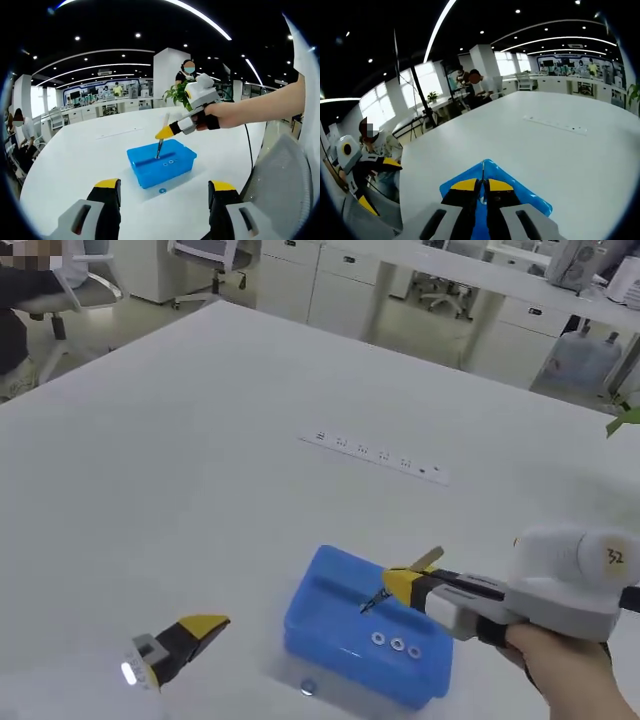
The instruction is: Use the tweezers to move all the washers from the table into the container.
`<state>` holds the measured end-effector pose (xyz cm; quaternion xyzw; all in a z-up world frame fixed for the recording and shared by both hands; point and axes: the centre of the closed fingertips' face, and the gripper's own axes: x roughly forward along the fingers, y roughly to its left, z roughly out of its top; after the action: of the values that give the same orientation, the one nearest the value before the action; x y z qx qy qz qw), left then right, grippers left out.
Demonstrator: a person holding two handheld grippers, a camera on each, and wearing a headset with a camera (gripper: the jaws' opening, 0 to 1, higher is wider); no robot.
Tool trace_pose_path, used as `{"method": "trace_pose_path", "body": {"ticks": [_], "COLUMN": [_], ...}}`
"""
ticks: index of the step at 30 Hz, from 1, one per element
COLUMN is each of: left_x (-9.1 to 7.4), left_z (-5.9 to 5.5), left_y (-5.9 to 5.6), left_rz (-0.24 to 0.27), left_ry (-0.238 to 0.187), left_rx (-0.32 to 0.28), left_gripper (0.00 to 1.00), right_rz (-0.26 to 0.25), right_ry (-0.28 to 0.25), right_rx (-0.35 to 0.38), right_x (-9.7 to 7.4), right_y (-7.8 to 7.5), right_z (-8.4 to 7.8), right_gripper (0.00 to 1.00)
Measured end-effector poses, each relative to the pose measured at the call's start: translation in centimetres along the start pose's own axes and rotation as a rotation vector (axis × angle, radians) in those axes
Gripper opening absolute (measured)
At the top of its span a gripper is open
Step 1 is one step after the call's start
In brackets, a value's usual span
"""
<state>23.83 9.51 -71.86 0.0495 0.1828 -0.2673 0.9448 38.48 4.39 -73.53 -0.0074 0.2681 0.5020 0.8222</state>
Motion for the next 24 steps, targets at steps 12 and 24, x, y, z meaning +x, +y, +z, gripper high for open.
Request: {"method": "trace_pose_path", "body": {"ticks": [12,24], "left_x": [-0.1,-0.1], "left_z": [0.0,0.1], "left_y": [0.1,0.2], "left_rz": [0.007,0.009], "left_ry": [-0.001,-0.005], "left_rx": [-0.002,-0.003], "left_gripper": [0.72,0.72], "right_rz": [0.004,0.013], "right_ry": [0.083,0.135], "right_rx": [-0.034,-0.095], "right_x": [1.7,2.1], "right_y": [-0.5,0.0], "right_z": [-1.8,-2.8], "right_gripper": [0.02,0.02]}}
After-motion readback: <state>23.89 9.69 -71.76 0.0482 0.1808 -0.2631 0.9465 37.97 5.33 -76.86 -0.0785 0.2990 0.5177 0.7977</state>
